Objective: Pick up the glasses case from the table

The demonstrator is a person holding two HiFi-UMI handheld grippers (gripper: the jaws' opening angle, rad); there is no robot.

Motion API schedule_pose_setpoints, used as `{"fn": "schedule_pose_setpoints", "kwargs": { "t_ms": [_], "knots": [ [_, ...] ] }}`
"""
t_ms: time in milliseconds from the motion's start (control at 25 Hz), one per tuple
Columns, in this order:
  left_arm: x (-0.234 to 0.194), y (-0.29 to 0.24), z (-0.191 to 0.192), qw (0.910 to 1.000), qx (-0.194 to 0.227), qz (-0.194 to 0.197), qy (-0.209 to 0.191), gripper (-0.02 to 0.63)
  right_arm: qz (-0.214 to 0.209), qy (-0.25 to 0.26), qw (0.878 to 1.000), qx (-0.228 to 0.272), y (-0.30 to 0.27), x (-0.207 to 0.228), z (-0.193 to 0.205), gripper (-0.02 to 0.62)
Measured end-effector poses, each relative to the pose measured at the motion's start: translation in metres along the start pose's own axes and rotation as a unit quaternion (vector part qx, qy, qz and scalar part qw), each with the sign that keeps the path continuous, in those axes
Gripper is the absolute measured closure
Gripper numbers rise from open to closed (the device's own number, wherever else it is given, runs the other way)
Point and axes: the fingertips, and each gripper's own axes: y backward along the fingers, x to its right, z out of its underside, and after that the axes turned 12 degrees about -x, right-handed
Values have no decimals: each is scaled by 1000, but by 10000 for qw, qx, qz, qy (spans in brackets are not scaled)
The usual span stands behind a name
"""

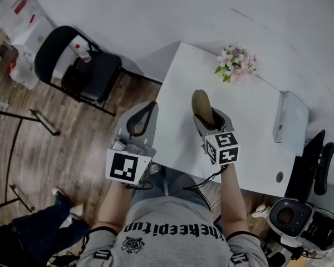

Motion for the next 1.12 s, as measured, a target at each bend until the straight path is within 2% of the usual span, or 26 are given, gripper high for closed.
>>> {"fn": "schedule_pose_setpoints", "kwargs": {
  "t_ms": [680, 1120],
  "knots": [
    [31, 4, -20, 9985, 232, 435, -230, 586, 408, -451, 9944, 865, 64, 5, -12, 353],
    [40, 9, -31, 9972, 368, 579, -308, 586, 716, -465, 9854, 1472, 103, 3, -29, 351]
  ]
}}
